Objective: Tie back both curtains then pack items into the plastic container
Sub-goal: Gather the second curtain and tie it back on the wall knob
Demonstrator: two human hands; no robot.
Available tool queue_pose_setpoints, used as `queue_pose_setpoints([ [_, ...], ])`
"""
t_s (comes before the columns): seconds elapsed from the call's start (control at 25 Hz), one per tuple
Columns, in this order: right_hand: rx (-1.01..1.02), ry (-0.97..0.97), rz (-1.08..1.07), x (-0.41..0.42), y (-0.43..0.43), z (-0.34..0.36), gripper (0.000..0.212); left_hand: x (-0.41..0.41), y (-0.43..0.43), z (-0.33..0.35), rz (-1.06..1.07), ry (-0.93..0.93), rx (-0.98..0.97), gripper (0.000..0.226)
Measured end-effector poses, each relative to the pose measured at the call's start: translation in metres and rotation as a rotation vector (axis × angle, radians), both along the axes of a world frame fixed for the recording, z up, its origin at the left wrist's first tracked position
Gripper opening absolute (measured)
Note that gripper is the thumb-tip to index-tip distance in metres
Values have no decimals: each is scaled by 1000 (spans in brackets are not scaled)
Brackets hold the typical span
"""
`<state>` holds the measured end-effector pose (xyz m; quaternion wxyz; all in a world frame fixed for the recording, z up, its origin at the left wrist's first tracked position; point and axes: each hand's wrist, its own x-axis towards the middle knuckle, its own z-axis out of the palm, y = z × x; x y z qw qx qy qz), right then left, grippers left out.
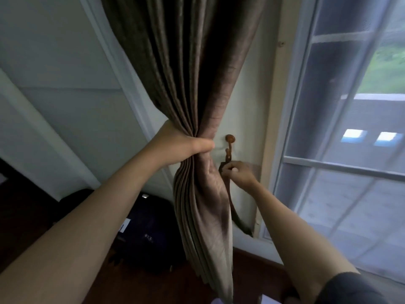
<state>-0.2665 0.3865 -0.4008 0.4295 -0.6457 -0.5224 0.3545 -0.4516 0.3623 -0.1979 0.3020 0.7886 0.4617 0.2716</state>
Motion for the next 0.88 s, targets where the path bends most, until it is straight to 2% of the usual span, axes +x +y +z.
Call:
queue_pose_setpoints([
  [0.12,125,255,-8,5,-33,-4,11,6,-2,-2,-32,23,1,29],
  [0.2,93,321,-62,18,-59,2,22,13,-4,-7,-30,8,1,31],
  [0.24,46,290,-92,29,-70,5,27,17,-6,-9,-27,-9,-5,31],
  [0.36,-93,-49,-45,69,-96,18,31,37,-13,-19,-14,-36,-27,47],
  [0.48,-136,-366,-13,102,-120,52,9,60,-25,-24,-33,-51,-59,56],
  [0.56,-116,-520,-43,115,-134,81,18,74,-33,-27,-52,-56,-92,55],
  [0.64,-110,-626,-92,125,-145,107,27,87,-40,-29,-53,-66,-103,53],
  [0.8,-90,-788,-139,135,-167,144,25,115,-61,-36,-12,-86,-43,49],
  [0.88,-50,-791,-134,133,-179,152,23,131,-75,-42,-17,-101,-20,50],
])
